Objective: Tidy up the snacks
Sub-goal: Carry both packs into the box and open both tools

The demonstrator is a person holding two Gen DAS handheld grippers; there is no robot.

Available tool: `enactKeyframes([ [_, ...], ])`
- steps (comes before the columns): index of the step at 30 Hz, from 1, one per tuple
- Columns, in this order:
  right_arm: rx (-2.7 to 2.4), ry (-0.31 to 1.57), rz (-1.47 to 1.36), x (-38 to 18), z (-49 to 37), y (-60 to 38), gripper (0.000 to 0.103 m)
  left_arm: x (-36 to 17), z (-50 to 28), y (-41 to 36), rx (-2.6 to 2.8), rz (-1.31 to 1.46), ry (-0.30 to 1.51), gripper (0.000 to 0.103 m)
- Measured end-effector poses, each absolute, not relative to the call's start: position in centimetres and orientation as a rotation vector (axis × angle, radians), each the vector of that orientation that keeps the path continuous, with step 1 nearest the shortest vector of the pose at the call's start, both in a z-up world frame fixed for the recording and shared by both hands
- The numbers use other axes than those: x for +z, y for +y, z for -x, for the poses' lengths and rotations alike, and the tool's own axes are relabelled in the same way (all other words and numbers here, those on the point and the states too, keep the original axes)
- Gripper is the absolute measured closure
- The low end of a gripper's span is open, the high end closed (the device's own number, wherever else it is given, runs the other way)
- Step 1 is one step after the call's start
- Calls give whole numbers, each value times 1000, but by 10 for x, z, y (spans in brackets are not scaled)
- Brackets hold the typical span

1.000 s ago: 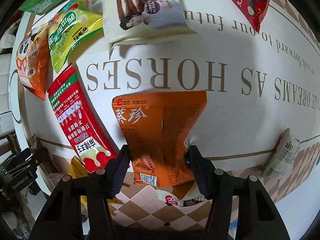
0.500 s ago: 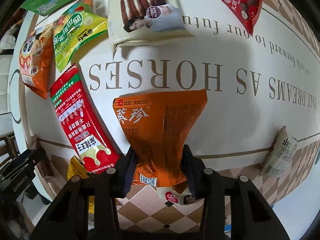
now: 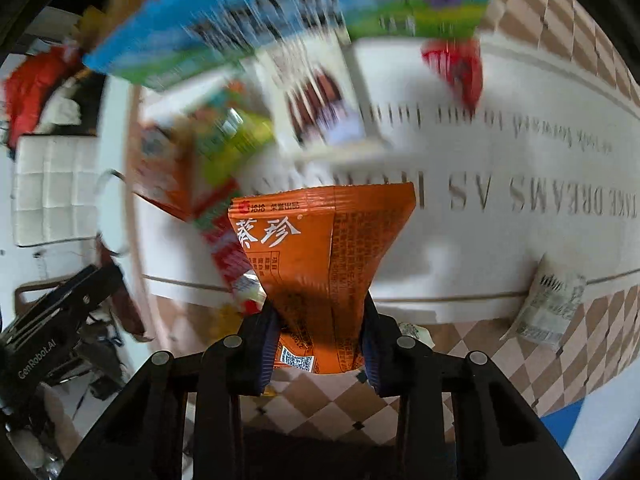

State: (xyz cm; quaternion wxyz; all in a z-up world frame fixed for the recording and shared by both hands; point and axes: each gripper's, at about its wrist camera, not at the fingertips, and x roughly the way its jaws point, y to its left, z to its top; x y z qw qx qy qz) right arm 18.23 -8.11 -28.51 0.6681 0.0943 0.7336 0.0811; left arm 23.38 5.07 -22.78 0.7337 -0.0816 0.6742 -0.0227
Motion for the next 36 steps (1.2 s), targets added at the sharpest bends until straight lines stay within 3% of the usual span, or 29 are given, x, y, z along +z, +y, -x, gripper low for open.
enactKeyframes([
  [6, 248, 1491, -281, -201, -241, -88, 65, -164, -306, 46, -145, 135, 1355, 58],
  [11, 233, 1408, -269, -168, -312, -86, 65, -160, -382, 51, -154, 98, 1341, 58],
  [21, 196, 1490, -291, -238, -413, -65, 65, -257, -487, 60, -162, 177, 1618, 58],
  [26, 173, 1560, -304, -285, -429, -59, 65, -300, -497, 60, -150, 175, 1699, 58],
  [36, 171, 1633, -291, -329, -440, -52, 65, -328, -486, 54, -172, 164, 1765, 56],
])
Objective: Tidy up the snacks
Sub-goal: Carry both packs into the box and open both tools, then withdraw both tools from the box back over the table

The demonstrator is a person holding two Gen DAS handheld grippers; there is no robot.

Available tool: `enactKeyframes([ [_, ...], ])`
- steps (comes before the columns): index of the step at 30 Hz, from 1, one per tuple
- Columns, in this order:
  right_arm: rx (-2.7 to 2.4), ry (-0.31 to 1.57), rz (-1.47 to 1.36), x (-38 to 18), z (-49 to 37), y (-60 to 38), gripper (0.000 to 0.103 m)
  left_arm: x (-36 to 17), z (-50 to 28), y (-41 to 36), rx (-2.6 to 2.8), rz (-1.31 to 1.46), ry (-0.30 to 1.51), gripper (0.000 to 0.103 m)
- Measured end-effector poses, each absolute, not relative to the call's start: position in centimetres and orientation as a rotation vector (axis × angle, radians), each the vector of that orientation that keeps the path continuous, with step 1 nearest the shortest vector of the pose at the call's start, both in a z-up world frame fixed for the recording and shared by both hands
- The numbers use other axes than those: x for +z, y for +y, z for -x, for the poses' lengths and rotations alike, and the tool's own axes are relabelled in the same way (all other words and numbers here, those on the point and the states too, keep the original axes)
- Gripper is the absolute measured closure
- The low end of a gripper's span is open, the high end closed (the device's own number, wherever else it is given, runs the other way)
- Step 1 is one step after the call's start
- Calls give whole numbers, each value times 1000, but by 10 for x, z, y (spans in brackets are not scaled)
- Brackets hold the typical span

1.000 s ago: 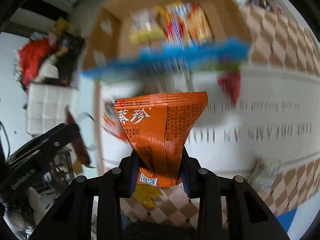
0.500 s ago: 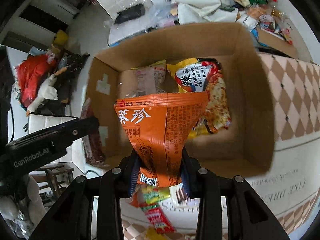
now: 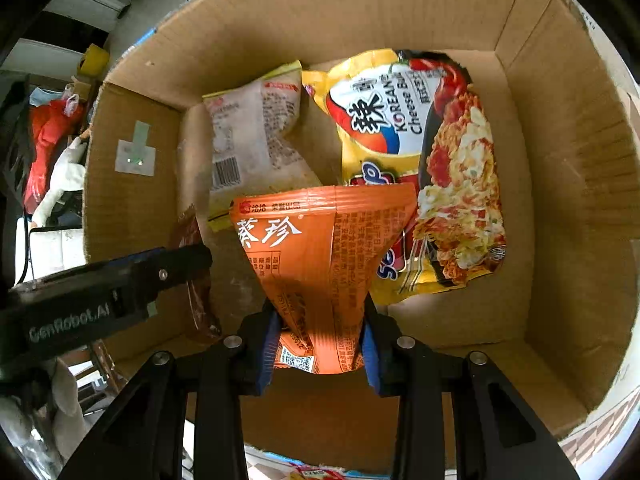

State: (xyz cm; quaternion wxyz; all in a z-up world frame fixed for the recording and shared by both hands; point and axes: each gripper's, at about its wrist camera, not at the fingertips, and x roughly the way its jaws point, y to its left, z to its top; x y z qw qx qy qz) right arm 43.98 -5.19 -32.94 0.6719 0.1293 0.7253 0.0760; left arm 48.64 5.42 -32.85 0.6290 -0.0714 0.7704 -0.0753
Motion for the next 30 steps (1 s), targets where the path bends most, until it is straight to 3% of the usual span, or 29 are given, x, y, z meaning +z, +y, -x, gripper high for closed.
enactKeyframes([
  [4, 199, 1692, -289, -342, -444, -46, 61, -332, -483, 53, -175, 174, 1791, 53],
  [6, 189, 1695, -262, -345, -447, -44, 44, -331, -482, 54, -165, 165, 1785, 44],
  [7, 180, 1691, -250, -344, -447, -44, 26, -329, -481, 54, -172, 171, 1779, 44],
  [8, 179, 1690, -244, -344, -447, -43, 15, -327, -480, 54, -172, 170, 1774, 42],
  [10, 165, 1692, -225, -343, -445, -42, 15, -323, -478, 53, -163, 147, 1751, 37],
  [12, 148, 1689, -203, -341, -444, -43, 14, -315, -475, 51, -148, 104, 1719, 14],
  [19, 99, 1645, -153, -321, -433, -53, 12, -296, -465, 53, -137, 83, 1661, 14],
  [30, 101, 1480, -113, -244, -398, -72, 6, -229, -421, 57, -132, 108, 1462, 14],
])
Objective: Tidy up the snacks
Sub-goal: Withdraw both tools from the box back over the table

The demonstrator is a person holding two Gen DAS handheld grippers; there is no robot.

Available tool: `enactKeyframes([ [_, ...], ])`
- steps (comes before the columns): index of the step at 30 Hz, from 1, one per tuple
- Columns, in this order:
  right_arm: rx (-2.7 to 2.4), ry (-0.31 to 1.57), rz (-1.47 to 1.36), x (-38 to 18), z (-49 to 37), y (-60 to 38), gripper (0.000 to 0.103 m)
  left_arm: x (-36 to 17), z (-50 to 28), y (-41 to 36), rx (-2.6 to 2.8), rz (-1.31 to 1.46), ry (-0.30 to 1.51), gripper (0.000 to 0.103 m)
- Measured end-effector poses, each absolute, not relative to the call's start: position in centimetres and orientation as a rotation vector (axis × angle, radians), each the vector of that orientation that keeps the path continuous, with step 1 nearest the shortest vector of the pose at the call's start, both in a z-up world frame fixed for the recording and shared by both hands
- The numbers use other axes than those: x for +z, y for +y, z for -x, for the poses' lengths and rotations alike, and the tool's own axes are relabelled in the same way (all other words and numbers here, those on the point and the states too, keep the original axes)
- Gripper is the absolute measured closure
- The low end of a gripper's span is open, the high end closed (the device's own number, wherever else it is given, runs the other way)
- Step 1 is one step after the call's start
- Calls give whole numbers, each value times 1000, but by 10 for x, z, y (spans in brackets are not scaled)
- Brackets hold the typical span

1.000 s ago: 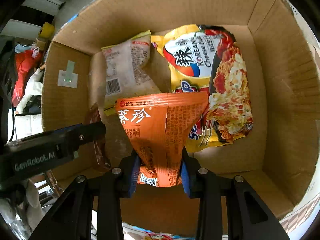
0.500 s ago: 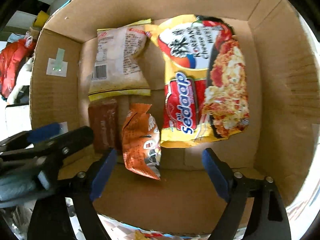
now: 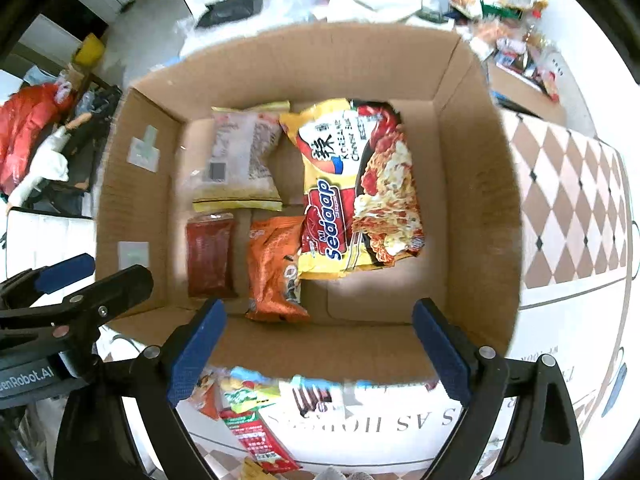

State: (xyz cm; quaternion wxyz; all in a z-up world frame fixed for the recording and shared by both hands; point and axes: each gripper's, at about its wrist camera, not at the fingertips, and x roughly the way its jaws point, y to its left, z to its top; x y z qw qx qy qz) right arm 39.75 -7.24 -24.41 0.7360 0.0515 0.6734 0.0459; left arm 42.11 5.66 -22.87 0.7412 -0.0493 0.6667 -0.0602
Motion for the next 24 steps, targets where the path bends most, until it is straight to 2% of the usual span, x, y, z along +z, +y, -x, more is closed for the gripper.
enactKeyframes([
  [6, 132, 1413, -165, -207, -354, -79, 6, -183, -380, 64, -102, 99, 1343, 14],
  [12, 170, 1415, -222, -188, -296, -89, 6, -176, -324, 68, -78, 112, 1319, 14],
  [18, 187, 1502, -235, -210, -242, -99, 6, -205, -255, 62, -56, 77, 1394, 14],
  [24, 195, 1663, -208, -264, -186, -108, 6, -270, -188, 58, -64, 59, 1580, 14],
])
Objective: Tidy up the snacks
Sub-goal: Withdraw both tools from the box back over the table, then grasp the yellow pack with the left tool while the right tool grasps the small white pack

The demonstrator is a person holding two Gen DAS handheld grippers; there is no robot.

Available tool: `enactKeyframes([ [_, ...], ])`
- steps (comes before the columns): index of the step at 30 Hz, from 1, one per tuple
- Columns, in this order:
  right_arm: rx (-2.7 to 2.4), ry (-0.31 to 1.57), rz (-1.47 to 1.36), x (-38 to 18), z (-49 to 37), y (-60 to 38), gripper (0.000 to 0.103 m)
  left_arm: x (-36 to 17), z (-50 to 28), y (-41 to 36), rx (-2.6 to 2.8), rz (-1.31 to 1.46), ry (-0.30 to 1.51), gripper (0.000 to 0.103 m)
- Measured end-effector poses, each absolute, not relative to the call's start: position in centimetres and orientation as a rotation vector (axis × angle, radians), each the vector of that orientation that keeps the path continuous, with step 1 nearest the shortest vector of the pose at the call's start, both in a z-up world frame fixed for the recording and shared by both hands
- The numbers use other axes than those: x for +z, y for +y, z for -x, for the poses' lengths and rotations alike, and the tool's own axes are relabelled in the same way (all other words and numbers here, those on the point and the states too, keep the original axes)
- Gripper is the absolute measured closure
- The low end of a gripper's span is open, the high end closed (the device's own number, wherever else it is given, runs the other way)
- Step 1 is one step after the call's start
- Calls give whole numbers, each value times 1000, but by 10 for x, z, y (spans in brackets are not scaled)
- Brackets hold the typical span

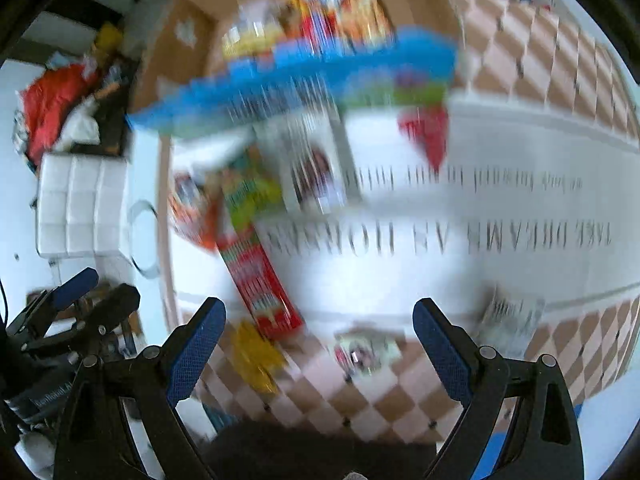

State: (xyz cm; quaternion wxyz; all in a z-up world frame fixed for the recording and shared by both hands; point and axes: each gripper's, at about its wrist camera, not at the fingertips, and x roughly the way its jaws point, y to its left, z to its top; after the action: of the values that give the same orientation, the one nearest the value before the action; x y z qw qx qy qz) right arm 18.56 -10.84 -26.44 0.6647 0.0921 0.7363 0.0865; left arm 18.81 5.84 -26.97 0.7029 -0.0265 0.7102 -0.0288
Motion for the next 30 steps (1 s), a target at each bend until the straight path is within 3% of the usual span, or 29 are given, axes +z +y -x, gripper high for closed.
enactKeyframes([
  [10, 188, 1829, -101, -344, -139, -109, 6, -351, -128, 44, -81, 84, 1795, 14],
  [23, 189, 1902, -91, -382, -128, -112, 6, -391, -120, 31, -80, 157, 1849, 14],
  [25, 184, 1910, -98, -387, -128, -112, 6, -395, -121, 32, -80, 169, 1849, 19],
  [26, 182, 1916, -103, -390, -127, -112, 7, -397, -122, 32, -77, 172, 1848, 32],
  [27, 180, 1920, -106, -392, -126, -113, 7, -399, -123, 32, -71, 170, 1850, 36],
  [30, 174, 1929, -103, -400, -120, -109, 20, -397, -128, 36, -70, 161, 1823, 45],
])
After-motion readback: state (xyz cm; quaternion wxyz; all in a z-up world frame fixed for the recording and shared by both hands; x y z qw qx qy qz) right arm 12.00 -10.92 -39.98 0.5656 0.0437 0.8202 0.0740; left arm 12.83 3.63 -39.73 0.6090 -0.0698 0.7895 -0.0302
